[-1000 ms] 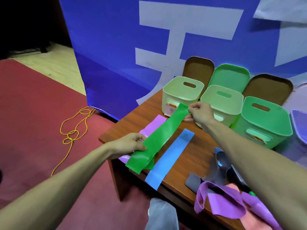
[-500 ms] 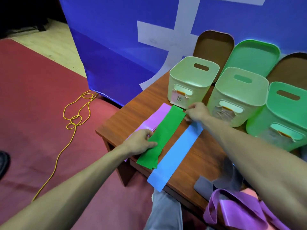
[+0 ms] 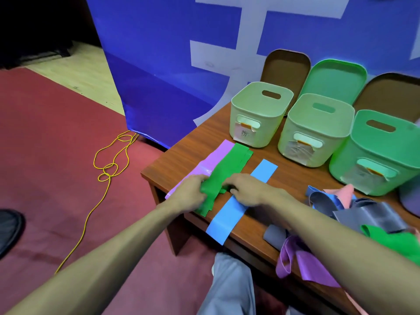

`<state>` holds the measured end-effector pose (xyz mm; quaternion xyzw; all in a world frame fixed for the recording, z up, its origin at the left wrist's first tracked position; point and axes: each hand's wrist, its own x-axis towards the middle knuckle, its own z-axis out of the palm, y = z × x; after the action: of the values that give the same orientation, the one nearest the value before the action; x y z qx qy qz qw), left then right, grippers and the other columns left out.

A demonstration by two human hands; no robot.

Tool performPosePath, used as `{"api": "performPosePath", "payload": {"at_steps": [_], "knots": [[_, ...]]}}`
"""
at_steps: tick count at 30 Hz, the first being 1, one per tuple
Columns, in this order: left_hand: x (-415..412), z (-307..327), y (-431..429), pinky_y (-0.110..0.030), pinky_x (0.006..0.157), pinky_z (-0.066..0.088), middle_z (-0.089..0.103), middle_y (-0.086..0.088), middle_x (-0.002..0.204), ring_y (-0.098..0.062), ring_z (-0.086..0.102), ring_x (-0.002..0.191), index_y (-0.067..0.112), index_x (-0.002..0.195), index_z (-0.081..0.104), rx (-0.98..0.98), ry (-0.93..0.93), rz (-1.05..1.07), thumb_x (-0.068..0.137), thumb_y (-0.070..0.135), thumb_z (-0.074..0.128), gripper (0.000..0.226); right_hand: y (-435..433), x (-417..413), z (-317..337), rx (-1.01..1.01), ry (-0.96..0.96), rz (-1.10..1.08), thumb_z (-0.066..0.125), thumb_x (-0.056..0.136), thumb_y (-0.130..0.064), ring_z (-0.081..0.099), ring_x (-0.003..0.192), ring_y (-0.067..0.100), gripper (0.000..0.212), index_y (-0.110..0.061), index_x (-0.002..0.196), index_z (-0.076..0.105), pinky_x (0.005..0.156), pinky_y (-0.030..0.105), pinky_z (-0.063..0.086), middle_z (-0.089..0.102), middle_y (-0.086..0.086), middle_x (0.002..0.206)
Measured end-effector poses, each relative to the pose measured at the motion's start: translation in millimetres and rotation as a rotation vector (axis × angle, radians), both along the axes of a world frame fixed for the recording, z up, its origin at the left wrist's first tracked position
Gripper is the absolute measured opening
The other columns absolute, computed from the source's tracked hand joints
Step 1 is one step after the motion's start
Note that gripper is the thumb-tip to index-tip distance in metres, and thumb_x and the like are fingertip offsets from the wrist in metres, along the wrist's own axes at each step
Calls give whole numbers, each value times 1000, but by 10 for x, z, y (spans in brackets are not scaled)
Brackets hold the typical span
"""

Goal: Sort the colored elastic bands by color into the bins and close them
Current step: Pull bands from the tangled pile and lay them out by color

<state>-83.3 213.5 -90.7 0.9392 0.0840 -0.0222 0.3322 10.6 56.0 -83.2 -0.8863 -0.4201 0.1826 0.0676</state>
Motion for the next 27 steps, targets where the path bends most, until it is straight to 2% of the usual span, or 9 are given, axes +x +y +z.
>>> {"api": "performPosePath", "payload": {"at_steps": [3,5,10,12,15,17,20,23,27], "knots": [[-32,-48,8,-21,96,32,50,-16,128,-26,48,122,8,135,47,73,13,26,83,1,56,53,-33,14,-44,-52,1,-23,43,90,-3,47,122,25,41,-16,127,55,102,43,40,53,6,130],[-13,-78,12,-26,97,33,50,-16,130,-26,47,122,8,135,46,120,22,40,84,6,58,52,-22,14,-33,-45,6,-49,42,92,-5,47,123,25,41,-15,131,52,103,43,40,52,7,133],[45,-79,4,-31,86,42,59,-14,120,-29,54,112,8,129,49,119,101,84,86,18,63,47,-27,-14,-57,-19,47,-83,40,93,-3,42,131,27,53,-18,144,36,108,41,36,47,9,141],[56,-94,15,-32,81,42,64,-8,100,-27,58,100,11,128,51,49,123,134,83,18,66,48,-29,5,-101,-40,54,-67,41,90,-1,42,129,27,55,-20,141,42,107,43,37,48,8,136],[52,-66,9,-29,63,40,50,4,66,-14,51,63,13,116,55,-224,70,231,82,13,68,37,-31,17,-107,-38,62,-66,42,86,2,43,126,26,55,-20,136,48,104,45,38,48,7,131],[36,1,8,-21,53,37,46,4,62,-7,47,52,13,115,54,-402,78,274,84,9,68,35,-35,14,-96,-41,55,-61,41,85,3,41,127,25,56,-21,136,48,105,46,37,47,6,133],[-8,101,17,-17,37,39,55,-2,63,-5,50,39,5,116,53,-620,179,305,86,-2,62,32,-10,-13,-88,-54,35,-74,41,86,4,41,127,26,55,-19,135,49,104,49,37,45,7,132],[-62,115,69,-17,35,42,55,-7,76,-12,48,39,5,118,51,-570,291,296,88,-4,57,33,17,-39,-93,-46,19,-74,42,87,4,40,127,25,53,-20,134,50,103,51,37,44,7,133],[-141,46,147,-20,36,45,60,-14,73,-11,56,34,7,120,42,-383,370,254,85,-1,63,41,12,-52,-107,-58,4,-74,43,89,1,40,128,26,50,-19,135,49,104,50,37,44,6,134]]}}
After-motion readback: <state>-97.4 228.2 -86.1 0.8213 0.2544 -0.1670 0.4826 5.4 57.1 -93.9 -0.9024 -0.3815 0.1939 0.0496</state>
